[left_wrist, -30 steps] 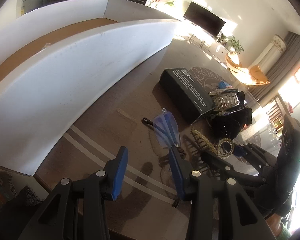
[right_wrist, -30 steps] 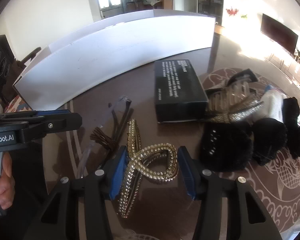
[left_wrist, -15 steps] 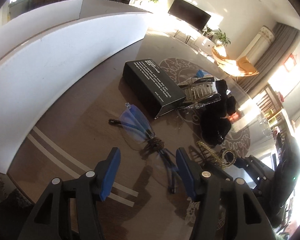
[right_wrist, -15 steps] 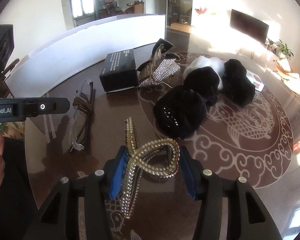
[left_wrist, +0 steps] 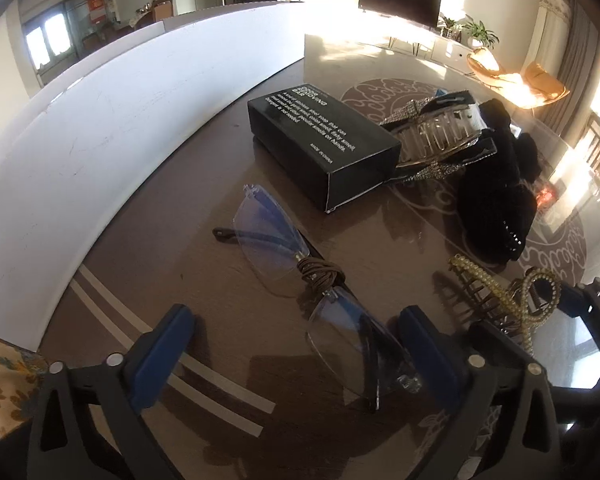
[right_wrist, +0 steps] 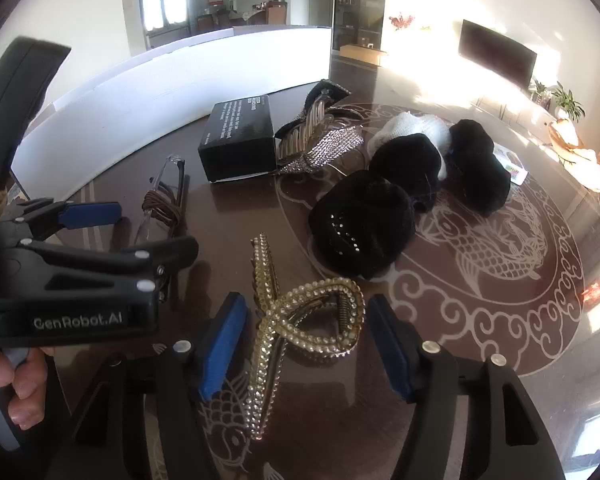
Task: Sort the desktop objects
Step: 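Grasp the gold rhinestone clip with the right tool while the left tool grasps the glasses, then carry the glasses and clip into the cardboard bin and open both tools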
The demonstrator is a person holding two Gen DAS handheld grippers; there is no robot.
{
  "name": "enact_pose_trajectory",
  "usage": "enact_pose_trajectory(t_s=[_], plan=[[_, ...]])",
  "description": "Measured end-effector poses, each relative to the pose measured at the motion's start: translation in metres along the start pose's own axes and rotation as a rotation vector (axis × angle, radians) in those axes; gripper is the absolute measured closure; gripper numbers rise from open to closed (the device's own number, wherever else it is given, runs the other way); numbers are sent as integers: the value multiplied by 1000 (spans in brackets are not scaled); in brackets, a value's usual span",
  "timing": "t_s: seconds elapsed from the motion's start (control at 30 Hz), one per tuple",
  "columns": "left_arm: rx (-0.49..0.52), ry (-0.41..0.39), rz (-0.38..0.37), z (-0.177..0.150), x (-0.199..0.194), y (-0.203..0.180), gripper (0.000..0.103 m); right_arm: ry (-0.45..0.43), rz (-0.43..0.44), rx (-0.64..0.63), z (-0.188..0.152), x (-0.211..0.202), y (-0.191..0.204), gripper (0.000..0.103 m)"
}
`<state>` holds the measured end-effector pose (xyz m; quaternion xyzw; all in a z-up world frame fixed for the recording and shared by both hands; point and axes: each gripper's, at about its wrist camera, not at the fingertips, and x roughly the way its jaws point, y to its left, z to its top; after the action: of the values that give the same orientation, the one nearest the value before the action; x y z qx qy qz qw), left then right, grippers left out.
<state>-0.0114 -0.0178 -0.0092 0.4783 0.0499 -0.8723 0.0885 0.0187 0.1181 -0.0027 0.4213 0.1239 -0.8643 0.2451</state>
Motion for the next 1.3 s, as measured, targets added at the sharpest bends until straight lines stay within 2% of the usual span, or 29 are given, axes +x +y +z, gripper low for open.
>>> enact_pose_trajectory(t_s=[0.1, 0.13, 0.23, 0.4, 0.5, 0.67, 0.7, 0.73, 0.77, 0.8, 0.83, 0.87, 1.0, 1.07, 1.17, 1.3], plan=[[0, 0, 3, 0, 0, 3, 0, 1, 2, 10, 0, 1, -3, 32], [-3, -3, 3, 0, -1, 4, 0, 4, -3, 1, 0, 0, 0, 26], [-3, -9, 5, -1, -1, 3, 0, 15, -15, 15, 1, 2, -3, 18], [-5, -7, 11, -2, -2, 4, 0, 20, -19, 26, 0, 1, -4, 14], [11, 6, 2, 0, -1, 4, 0, 42, -23, 40, 0, 4, -6, 0], [104, 58, -52, 7, 1, 9, 0, 47, -22, 24, 0, 4, -3, 0], [119, 47, -61, 8, 0, 11, 11, 55, -10, 8, 1, 5, -3, 1], [136, 20, -72, 9, -4, 13, 23, 54, -2, -2, 2, 4, -3, 19], [154, 2, -83, 10, -9, 15, 54, 27, 1, -10, 2, 0, -3, 38], [173, 4, -94, 11, -11, 16, 79, 9, 15, -28, 3, -4, -1, 53], [186, 9, -107, 12, -12, 18, 79, 12, -21, -58, 4, -4, 3, 55], [189, 3, -132, 11, -15, 22, 80, 13, -21, -81, 5, -3, 7, 56], [132, -74, -266, 13, -40, 36, 82, 10, 33, -93, 4, -8, 14, 56], [133, -121, -287, 11, -54, 42, 82, -21, 47, -79, 4, -18, 14, 56], [109, -162, -300, 11, -68, 54, 82, -23, 63, -65, 6, -22, 12, 56], [29, -204, -317, 23, -90, 77, 82, -40, 92, -58, 20, -26, 10, 56]])
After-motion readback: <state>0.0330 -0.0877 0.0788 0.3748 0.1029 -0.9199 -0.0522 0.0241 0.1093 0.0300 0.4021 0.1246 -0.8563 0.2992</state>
